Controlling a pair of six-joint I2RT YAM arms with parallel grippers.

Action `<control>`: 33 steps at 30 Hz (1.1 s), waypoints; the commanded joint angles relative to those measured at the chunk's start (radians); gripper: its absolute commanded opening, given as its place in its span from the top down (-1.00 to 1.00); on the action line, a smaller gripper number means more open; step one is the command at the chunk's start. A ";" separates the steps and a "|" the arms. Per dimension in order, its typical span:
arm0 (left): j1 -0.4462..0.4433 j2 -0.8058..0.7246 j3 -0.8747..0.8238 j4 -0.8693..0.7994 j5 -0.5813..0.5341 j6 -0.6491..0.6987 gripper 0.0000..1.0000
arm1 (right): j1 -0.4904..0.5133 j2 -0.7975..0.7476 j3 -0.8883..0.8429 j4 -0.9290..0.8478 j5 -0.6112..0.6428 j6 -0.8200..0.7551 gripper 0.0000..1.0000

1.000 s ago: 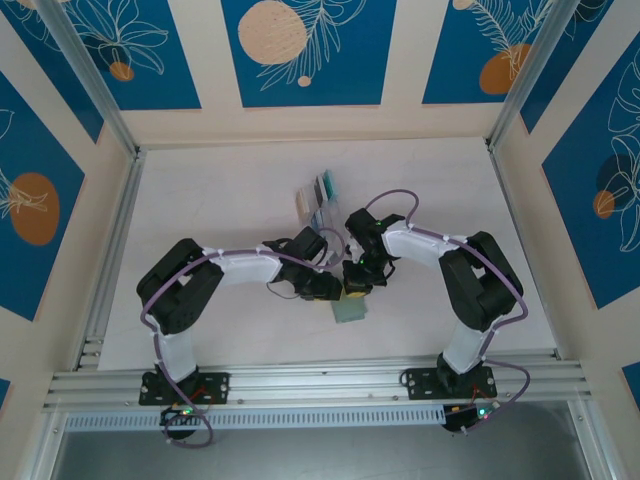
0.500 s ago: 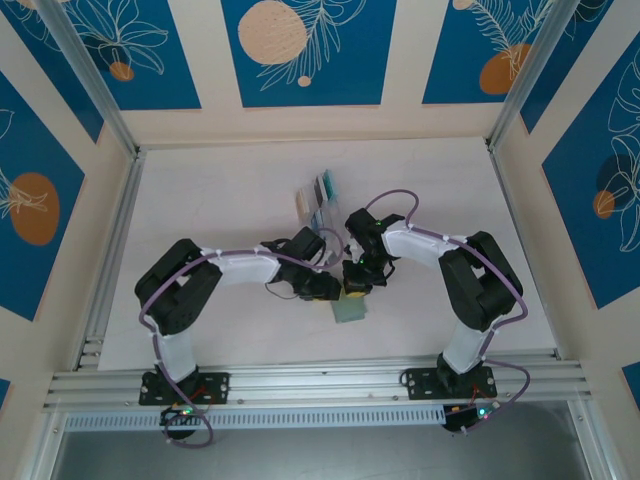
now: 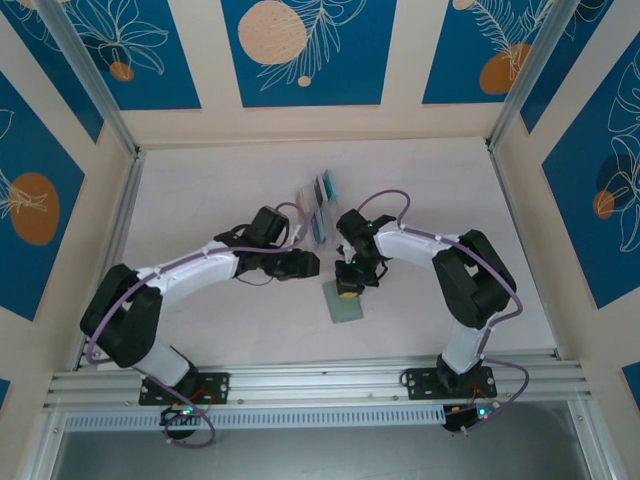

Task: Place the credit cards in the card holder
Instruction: Close the button on the card holder.

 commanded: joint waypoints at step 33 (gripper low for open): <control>0.265 -0.486 0.085 -0.315 -0.355 0.239 -1.00 | 0.009 -0.351 0.124 0.006 0.408 -0.093 -0.99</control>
